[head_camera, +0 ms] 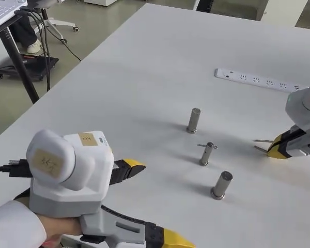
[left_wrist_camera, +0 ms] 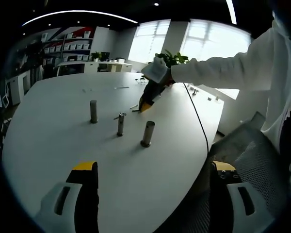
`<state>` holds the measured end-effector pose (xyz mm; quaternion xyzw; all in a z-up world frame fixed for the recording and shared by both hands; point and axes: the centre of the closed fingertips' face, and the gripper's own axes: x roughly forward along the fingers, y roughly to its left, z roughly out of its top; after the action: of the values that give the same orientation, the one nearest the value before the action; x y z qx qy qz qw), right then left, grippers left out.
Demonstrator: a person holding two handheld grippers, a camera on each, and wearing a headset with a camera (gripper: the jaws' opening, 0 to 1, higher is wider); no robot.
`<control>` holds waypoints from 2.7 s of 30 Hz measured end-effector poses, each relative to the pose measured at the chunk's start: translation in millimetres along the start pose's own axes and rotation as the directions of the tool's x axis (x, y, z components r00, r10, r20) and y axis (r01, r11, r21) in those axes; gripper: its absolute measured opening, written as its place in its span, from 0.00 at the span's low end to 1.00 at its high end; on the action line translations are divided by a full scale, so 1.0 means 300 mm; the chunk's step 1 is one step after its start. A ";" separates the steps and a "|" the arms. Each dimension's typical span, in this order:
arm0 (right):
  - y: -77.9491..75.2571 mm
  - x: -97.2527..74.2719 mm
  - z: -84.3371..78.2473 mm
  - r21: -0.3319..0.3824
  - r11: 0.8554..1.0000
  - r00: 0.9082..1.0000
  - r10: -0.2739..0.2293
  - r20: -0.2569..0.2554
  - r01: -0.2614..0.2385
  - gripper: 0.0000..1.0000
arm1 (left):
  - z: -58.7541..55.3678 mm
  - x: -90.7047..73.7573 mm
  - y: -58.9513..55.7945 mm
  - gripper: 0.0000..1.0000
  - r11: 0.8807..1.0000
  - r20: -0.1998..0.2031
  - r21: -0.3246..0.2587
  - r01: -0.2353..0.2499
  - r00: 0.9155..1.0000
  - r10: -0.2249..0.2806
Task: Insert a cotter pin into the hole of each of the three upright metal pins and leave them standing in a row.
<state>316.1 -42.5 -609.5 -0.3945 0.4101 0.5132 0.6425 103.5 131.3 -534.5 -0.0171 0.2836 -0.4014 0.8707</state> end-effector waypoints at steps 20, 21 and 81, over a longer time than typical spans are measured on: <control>-0.018 0.009 0.001 -0.108 0.994 0.995 0.014 -0.099 -0.025 0.00 | 0.071 0.028 -0.032 0.91 1.000 0.045 -0.002 0.021 0.999 -0.021; -0.015 0.008 0.003 -0.148 0.989 0.996 0.012 -0.094 -0.025 0.00 | 0.069 0.029 -0.033 0.90 1.000 0.043 -0.001 0.023 0.999 -0.023; 0.484 -0.321 0.331 -0.190 0.929 0.847 -0.188 0.497 0.317 0.00 | 0.280 0.241 -0.078 0.19 0.925 0.092 -0.318 0.207 0.978 -0.188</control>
<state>172.4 40.8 -497.1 -0.3911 0.1139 0.5536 0.7263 167.3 47.7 -492.7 -0.2011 0.3166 -0.4341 0.8191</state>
